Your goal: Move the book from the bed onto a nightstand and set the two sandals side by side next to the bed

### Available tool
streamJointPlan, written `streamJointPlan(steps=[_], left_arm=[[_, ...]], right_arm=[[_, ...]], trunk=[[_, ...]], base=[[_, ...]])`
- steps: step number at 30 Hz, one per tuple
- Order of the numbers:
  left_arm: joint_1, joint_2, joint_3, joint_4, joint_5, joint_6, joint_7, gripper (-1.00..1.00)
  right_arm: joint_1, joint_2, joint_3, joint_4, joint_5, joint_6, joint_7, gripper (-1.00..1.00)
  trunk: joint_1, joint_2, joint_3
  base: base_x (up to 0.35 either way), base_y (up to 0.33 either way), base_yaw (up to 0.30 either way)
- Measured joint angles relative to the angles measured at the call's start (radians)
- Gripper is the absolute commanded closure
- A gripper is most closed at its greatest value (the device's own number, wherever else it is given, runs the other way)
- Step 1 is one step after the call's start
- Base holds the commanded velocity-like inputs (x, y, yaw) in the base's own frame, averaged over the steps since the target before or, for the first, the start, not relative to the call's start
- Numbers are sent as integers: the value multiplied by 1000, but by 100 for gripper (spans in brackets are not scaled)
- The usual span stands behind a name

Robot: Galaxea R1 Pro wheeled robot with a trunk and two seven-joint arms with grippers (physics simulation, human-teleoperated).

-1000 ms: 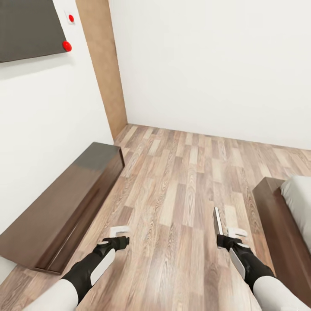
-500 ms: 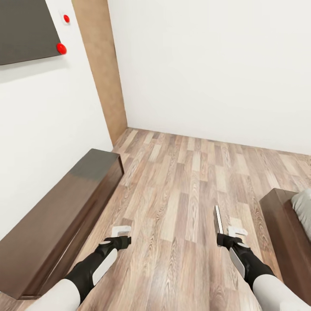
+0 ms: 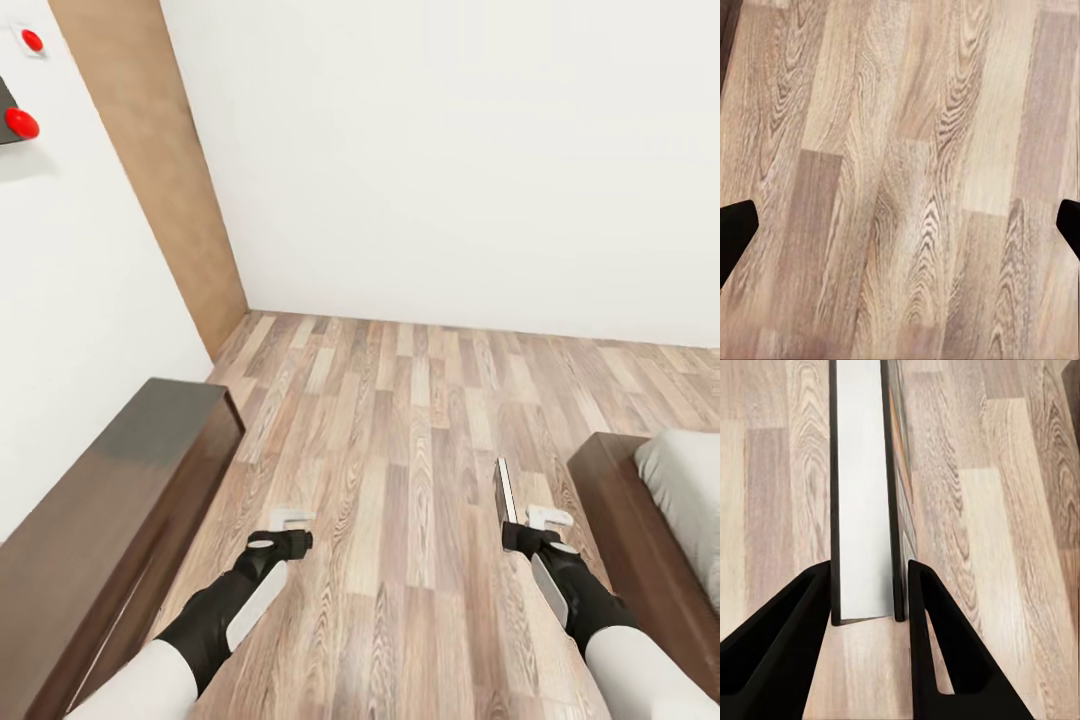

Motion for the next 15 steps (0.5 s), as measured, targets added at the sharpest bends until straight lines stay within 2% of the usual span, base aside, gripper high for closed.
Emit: streamJointPlan(steps=[5, 6, 7, 15], left_arm=[[0, -1, 3, -20, 1, 13, 15, -100], [0, -1, 5, -25, -1, 24, 19, -100], [0, -1, 5, -26, -1, 25, 20, -100], [0, -1, 6, -27, -4, 33, 21, -100]], right_arm=[[0, 0, 2, -96, 3, 56, -11, 100], [1, 0, 3, -154, 3, 97, -30, 100], [0, 0, 4, -227, 5, 105, -33, 100], [1, 0, 4, -303, 3, 161, -44, 100]], trunk=[[0, 0, 2], [0, 0, 2], [0, 0, 3], [0, 0, 7]], base=[[336, 0, -285], [336, 0, -285], [336, 0, -285], [336, 17, -285]])
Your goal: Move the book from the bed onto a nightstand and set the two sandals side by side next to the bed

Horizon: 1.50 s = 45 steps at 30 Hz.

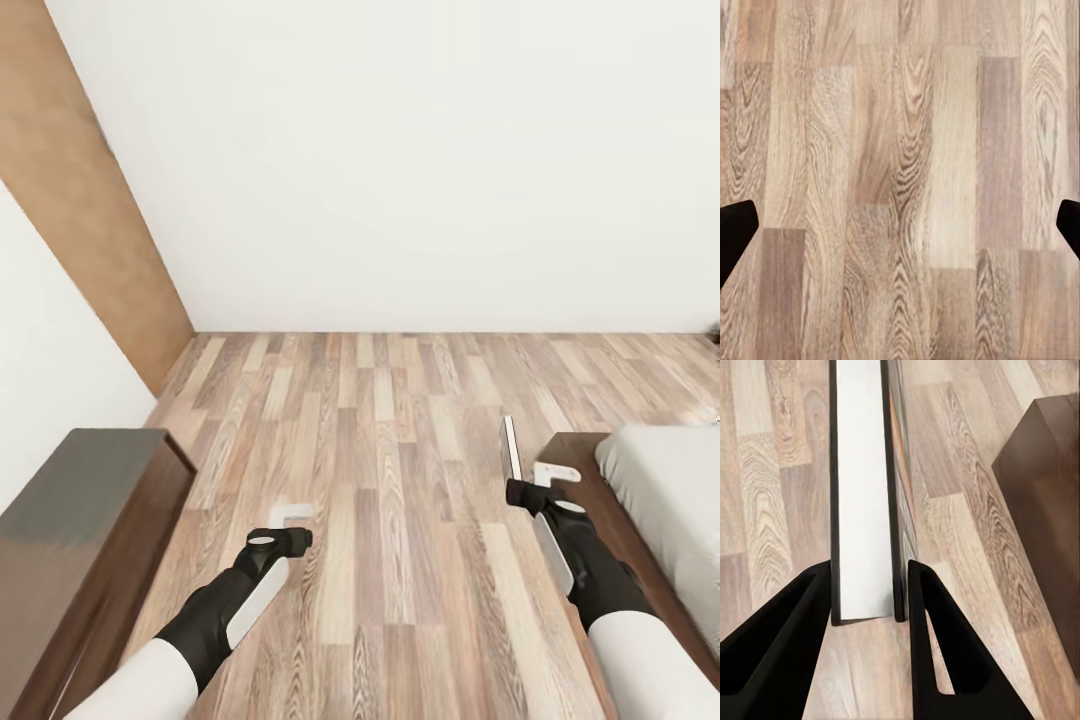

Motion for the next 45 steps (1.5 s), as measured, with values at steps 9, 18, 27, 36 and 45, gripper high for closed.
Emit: streamJointPlan(steps=[9, 18, 27, 36, 45], left_arm=[[0, 0, 3, 0, -1, 3, 0, -100], [0, 0, -7, 0, 6, 4, 0, -100], [0, 0, -9, 0, 7, 4, 0, -100], [0, 0, -10, 0, 7, 4, 0, -100], [0, 0, -11, 0, 5, 4, 0, -100]], right_arm=[[0, 0, 0, -14, 0, 12, -2, 100], [0, 1, 1, -17, 0, 12, -4, 100], [0, 1, 2, -16, 1, 14, -3, 100], [0, 1, 2, -16, 2, 14, -3, 100], [0, 1, 2, -16, 4, 14, -3, 100]], trunk=[[0, 0, 4], [0, 0, 4], [0, 0, 13], [0, 0, 23], [0, 0, 35]], base=[[335, 102, -226], [318, 177, -65], [305, 199, -239], [304, 200, -229], [305, 185, -164]])
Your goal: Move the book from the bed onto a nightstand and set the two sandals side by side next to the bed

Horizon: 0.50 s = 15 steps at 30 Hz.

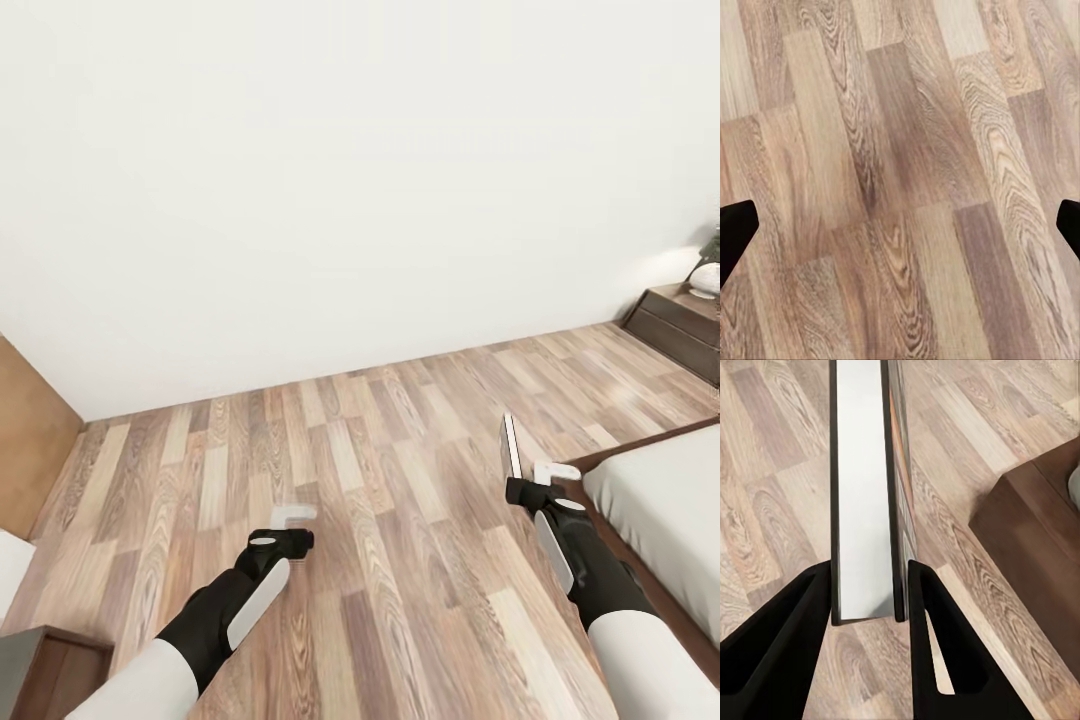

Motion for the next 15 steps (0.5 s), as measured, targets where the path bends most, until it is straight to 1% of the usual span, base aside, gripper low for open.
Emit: streamJointPlan(steps=[4, 8, 11, 15], left_arm=[[0, 0, 0, 0, -1, 0, 0, -100], [0, 0, 0, 0, -2, 0, 0, -100], [0, 0, 2, 0, -4, 0, 0, -100], [0, 0, 3, 0, -4, 0, 0, -100]], right_arm=[[0, 0, 0, 0, 0, 0, 0, 100], [0, 0, 0, 0, 1, 0, 0, 100], [0, 0, 0, 0, 2, 3, 0, 100], [0, -1, 0, 0, 4, 5, 0, 100]], trunk=[[0, 0, 6], [0, 0, 11], [0, 0, 16], [0, 0, 22]], base=[[317, 125, -136], [322, 46, -115], [137, 11, -83], [64, 5, -74]])
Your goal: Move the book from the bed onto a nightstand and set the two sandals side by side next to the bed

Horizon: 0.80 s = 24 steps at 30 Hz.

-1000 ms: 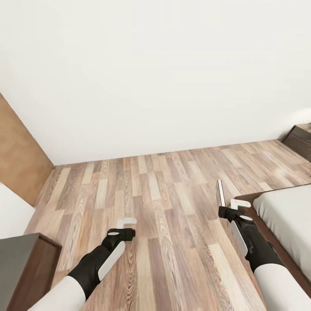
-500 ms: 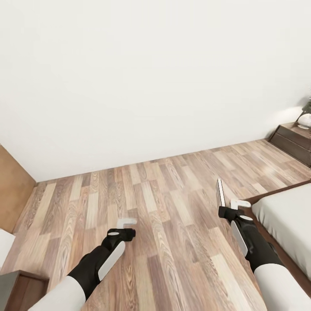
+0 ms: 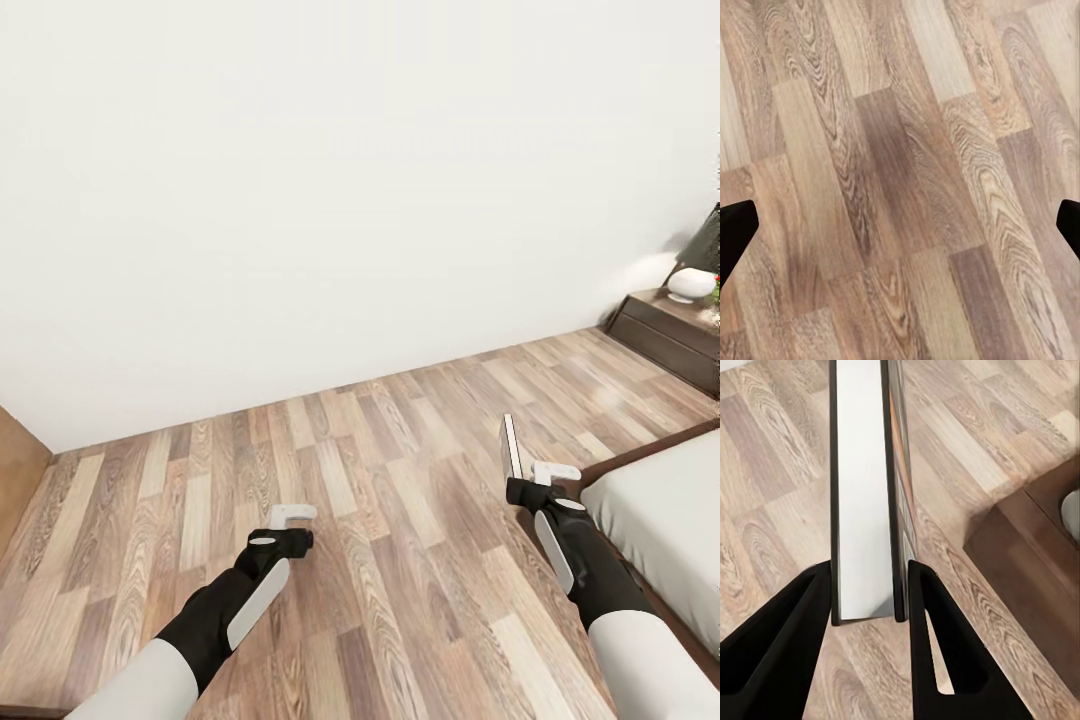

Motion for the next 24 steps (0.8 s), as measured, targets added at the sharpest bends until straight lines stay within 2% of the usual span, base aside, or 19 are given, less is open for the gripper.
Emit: streamJointPlan(steps=[14, 24], left_arm=[[0, 0, 2, 0, -2, 0, 0, -100], [0, 0, 2, 0, 2, 0, 0, -100]], right_arm=[[0, 0, 2, 1, 1, 0, 0, 100], [0, 1, 3, 1, 1, 4, 0, 100]], trunk=[[0, 0, 22], [-38, 70, 69]], base=[[12, 1, -67], [1, 0, -59]])
